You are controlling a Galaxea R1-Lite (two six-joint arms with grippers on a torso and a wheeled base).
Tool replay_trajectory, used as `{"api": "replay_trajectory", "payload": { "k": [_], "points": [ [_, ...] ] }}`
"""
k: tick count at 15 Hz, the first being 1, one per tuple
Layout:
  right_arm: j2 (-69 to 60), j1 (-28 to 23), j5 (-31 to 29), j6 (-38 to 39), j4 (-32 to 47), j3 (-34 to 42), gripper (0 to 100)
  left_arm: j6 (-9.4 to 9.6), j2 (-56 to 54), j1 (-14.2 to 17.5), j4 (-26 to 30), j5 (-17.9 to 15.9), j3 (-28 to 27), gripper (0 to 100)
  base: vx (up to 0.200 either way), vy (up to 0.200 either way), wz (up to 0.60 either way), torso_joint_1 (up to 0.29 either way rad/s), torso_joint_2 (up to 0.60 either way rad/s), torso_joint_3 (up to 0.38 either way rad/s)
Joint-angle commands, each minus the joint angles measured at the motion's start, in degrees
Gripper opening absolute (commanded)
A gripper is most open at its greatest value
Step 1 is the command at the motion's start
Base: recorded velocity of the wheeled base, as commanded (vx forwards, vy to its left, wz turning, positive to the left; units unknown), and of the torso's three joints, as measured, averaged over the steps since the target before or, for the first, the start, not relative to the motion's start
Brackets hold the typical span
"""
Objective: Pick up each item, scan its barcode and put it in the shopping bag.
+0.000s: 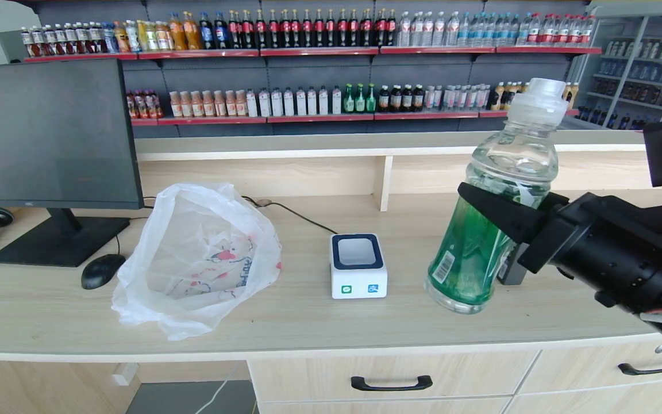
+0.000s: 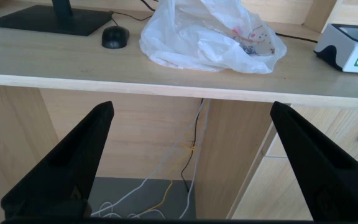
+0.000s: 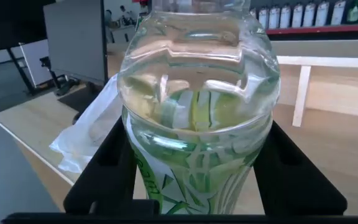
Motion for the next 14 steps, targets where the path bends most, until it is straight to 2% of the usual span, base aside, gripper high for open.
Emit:
{"api": "replay_trajectory", "payload": {
  "k": [1, 2, 3, 4, 6, 9, 12, 14],
  "points": [
    [-0.08, 3.16, 0.04, 2.13, -1.36, 0.30, 0, -0.01, -0.01, 0.00, 0.00, 0.01, 0.00, 100, 0.000, 0.000, 0.00, 0.000, 0.00, 0.000],
    [0.01, 5.80, 0.04, 5.91, -2.94, 0.74, 0, -0.01, -0.01, 0.00, 0.00, 0.01, 0.00, 100, 0.000, 0.000, 0.00, 0.000, 0.00, 0.000],
    [0.10, 6.33, 0.12, 7.84, -3.38, 1.18, 0, -0.01, -0.01, 0.00, 0.00, 0.01, 0.00, 100, 0.000, 0.000, 0.00, 0.000, 0.00, 0.000],
    [0.18, 6.42, 0.48, 8.72, -3.91, 1.62, 0, -0.01, -0.01, 0.00, 0.00, 0.01, 0.00, 100, 0.000, 0.000, 0.00, 0.000, 0.00, 0.000],
    [0.45, 7.12, 5.75, 16.72, -8.65, 1.53, 0, -0.01, -0.01, 0.09, 0.00, 0.01, 0.00, 100, 0.000, 0.000, 0.00, 0.000, 0.00, 0.000],
    [3.79, 7.12, 6.36, 24.54, -15.33, 1.80, 0, -0.01, -0.01, 0.00, 0.00, 0.01, 0.00, 100, 0.000, 0.000, 0.00, 0.000, 0.00, 0.000],
    [10.47, 7.12, 6.36, 26.83, -24.65, 2.41, 0, -0.01, -0.01, 0.00, 0.00, 0.01, 0.00, 100, 0.000, 0.000, 0.00, 0.000, 0.00, 0.000],
    [13.54, 7.12, 6.36, 26.83, -25.35, 2.06, 0, -0.01, -0.01, 0.00, 0.00, 0.01, 0.00, 100, 0.000, 0.000, 0.00, 0.000, 0.00, 0.000]
  ]
}}
